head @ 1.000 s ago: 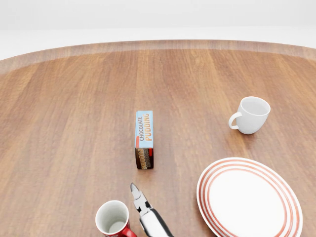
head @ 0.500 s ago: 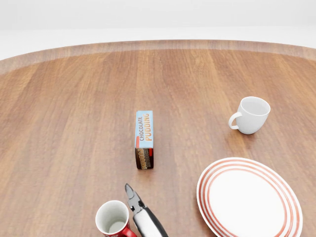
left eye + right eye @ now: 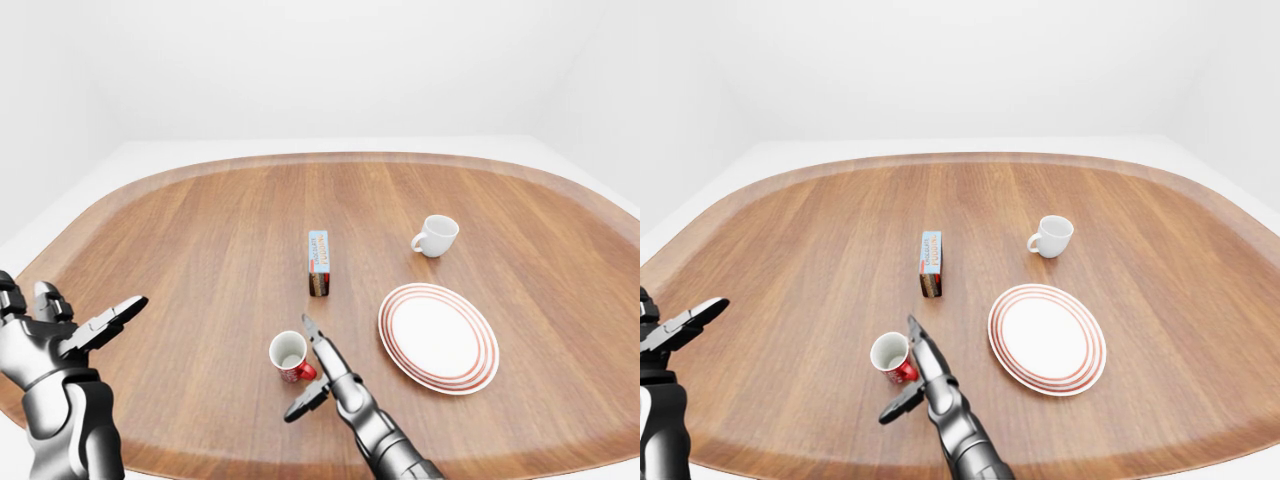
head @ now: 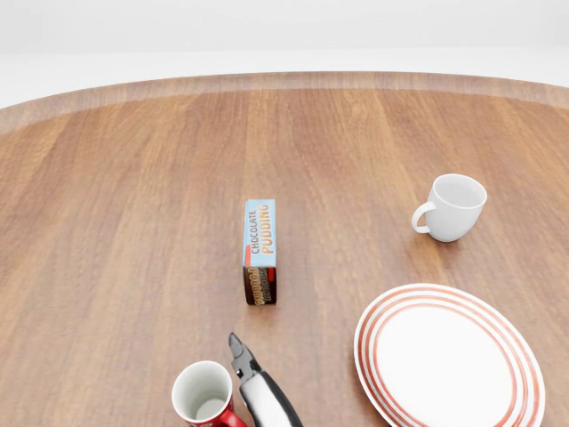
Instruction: Pick up the red mug and put it on the plate
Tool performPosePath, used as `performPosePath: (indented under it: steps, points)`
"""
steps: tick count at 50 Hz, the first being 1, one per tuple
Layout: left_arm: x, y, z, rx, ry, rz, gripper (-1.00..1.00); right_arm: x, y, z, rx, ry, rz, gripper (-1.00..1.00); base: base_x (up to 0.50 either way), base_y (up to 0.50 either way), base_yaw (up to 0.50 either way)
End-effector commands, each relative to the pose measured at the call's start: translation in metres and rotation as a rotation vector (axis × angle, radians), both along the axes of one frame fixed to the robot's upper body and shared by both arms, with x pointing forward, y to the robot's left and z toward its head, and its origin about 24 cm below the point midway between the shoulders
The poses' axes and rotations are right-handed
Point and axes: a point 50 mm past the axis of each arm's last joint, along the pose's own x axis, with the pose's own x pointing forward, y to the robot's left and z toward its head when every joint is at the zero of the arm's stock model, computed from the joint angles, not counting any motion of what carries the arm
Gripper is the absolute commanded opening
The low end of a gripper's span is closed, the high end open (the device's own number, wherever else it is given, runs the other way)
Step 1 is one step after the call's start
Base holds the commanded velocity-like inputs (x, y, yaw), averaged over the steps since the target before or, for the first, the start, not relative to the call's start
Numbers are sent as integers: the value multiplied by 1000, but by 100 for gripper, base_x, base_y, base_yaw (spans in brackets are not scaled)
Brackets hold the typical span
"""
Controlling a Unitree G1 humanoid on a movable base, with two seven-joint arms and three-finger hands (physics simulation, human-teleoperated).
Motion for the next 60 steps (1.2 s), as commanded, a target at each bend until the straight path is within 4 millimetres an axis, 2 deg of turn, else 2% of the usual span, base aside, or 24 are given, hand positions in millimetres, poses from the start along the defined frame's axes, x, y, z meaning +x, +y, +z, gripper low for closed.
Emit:
performPosePath:
  steps: [1, 17, 18, 19, 36, 38, 43, 45, 46, 49, 50, 51, 52, 55, 57, 58, 59, 60]
  points:
    - [-2, 0, 2, -3, -3, 0, 100, 1, -1, -13, -43, 70, -18, 100, 0, 0, 0]
    - [-2, -1, 2, -4, -3, -1, 100, -1, 1, -15, -53, 78, -13, 100, 0, 0, 0]
    - [-2, -1, 2, -4, -4, -1, 100, -1, 0, -14, -52, 71, -17, -56, 0, 0, 0]
    - [-2, -1, 3, -3, -4, -1, 100, -2, 0, -16, -50, 80, -12, -100, 0, 0, 0]
    - [0, 0, -1, -4, -3, -1, 100, -1, 0, -9, -25, 44, -11, -100, 0, 0, 0]
    - [-1, 0, 0, -4, -3, -1, 100, 0, 1, -3, -3, 19, -9, -100, 0, 0, 0]
    - [0, -1, -1, -4, -1, -4, 100, 17, -7, 42, 106, -161, -2, -100, 0, 0, 0]
    - [0, -1, -1, -5, -1, -4, 100, 26, -16, 57, 113, -187, -27, -100, 0, 0, 0]
    - [-1, -1, 0, -5, -2, -3, 100, 38, -28, 73, 118, -214, -58, -100, 0, 0, 0]
    - [-1, -2, 0, -5, -2, -5, 100, 54, -48, 101, 121, -304, -89, -100, 0, 0, 0]
    - [-1, -2, 1, -4, -2, -7, 100, 66, -65, 119, 125, -373, -124, -100, 0, 0, 0]
    - [-1, -2, 1, -4, -3, -6, 100, 73, -78, 129, 129, -408, -153, -100, 0, 0, 0]
    - [-2, -1, 1, -6, -3, -3, 100, 81, -102, 145, 125, -464, -192, -100, 0, 0, 0]
    - [-1, 0, 0, -8, 0, -2, 100, 92, -142, 158, 77, -508, -276, -100, 0, 0, 0]
    - [0, -2, 0, -4, 1, -5, 100, 92, -177, 170, 42, -546, -340, -100, 0, 0, 0]
    - [0, -2, 0, -4, 1, -5, 100, 92, -178, 170, 42, -547, -341, -100, 0, 0, 0]
    - [-1, -2, 1, -3, 0, -5, 100, 89, -211, 164, -5, -514, -428, -100, 0, 0, 0]
    - [-1, -2, 2, -2, 0, -5, 100, 86, -226, 159, -11, -493, -475, -100, 0, 0, 0]
